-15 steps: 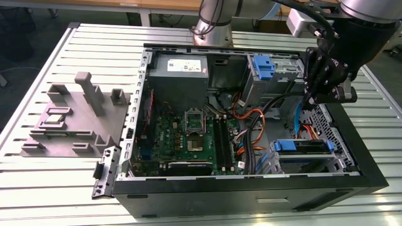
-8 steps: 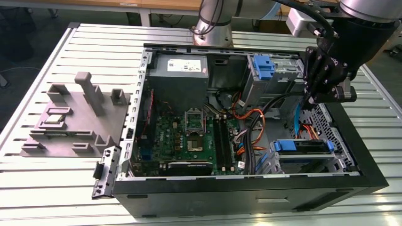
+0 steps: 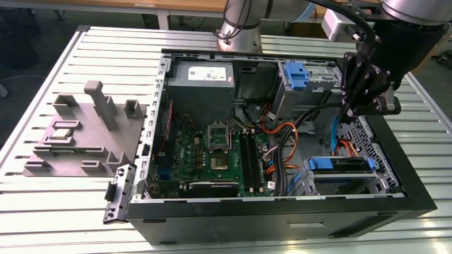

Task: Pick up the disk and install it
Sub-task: 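Insert the second disk wire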

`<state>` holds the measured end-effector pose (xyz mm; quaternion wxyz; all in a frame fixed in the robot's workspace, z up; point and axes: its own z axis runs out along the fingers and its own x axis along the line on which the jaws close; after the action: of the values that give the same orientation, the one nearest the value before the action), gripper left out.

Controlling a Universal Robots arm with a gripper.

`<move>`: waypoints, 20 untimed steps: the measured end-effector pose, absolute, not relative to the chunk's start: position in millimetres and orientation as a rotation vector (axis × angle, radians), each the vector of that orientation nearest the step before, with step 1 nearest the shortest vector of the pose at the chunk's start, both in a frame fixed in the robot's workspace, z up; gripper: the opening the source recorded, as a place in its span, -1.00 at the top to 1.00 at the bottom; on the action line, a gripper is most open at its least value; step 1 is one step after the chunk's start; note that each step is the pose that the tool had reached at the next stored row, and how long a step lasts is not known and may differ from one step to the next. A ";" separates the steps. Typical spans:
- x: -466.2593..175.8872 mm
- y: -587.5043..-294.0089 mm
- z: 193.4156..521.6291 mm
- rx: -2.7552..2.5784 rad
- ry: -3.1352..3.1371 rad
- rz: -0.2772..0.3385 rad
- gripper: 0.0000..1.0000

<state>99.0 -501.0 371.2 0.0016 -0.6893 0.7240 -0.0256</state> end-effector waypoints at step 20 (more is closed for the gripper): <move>107.1 -483.2 383.8 -2.176 2.285 -0.082 0.80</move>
<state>107.1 -483.2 383.8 -0.0076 -0.6893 0.7239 -0.0258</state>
